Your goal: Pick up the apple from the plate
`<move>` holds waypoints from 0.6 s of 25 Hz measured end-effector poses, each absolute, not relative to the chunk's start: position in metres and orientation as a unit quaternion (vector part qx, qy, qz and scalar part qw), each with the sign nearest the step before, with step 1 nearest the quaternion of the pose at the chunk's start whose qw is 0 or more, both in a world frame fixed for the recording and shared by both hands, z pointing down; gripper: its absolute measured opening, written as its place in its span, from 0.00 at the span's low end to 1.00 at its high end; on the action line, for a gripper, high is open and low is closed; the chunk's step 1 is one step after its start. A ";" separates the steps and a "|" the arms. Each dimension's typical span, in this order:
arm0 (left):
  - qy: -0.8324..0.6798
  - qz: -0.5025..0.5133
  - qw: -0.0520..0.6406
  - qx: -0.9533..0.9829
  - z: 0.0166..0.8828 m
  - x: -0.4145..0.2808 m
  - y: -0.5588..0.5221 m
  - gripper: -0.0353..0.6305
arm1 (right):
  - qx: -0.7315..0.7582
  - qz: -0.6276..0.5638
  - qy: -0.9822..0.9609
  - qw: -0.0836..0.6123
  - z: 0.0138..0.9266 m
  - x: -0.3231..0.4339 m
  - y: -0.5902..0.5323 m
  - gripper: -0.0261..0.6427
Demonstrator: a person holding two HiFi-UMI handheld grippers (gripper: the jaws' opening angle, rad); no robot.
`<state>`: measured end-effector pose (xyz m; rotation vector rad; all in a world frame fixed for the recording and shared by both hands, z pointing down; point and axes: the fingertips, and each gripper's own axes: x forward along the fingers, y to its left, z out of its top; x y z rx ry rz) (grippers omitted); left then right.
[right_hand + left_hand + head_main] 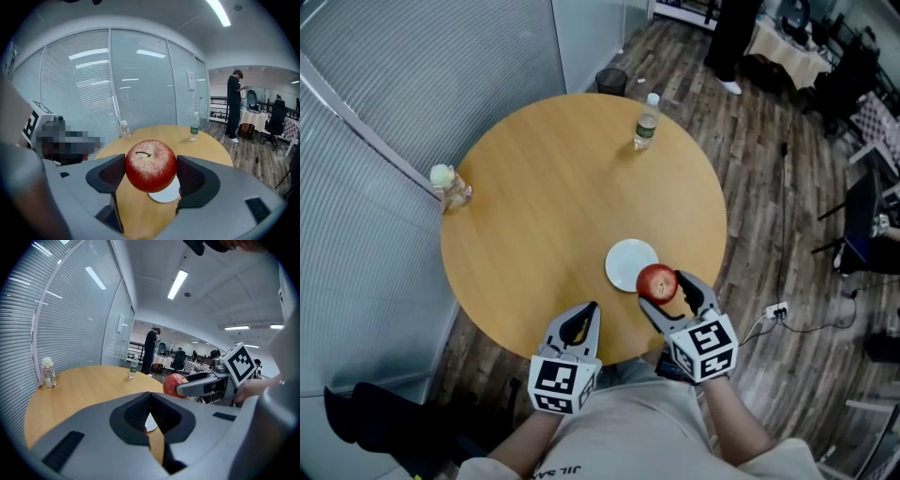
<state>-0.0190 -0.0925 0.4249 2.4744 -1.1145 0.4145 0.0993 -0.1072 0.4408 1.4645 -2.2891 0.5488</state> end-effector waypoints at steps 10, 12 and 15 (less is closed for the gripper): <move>-0.400 0.118 0.167 0.893 0.390 -0.016 -0.095 0.06 | 0.529 0.184 -0.812 0.166 0.412 0.101 -0.087 0.58; -0.400 0.117 0.165 0.894 0.388 -0.016 -0.094 0.06 | 0.530 0.183 -0.812 0.163 0.408 0.101 -0.084 0.58; -0.401 0.116 0.164 0.894 0.387 -0.017 -0.093 0.06 | 0.532 0.184 -0.812 0.157 0.408 0.100 -0.082 0.58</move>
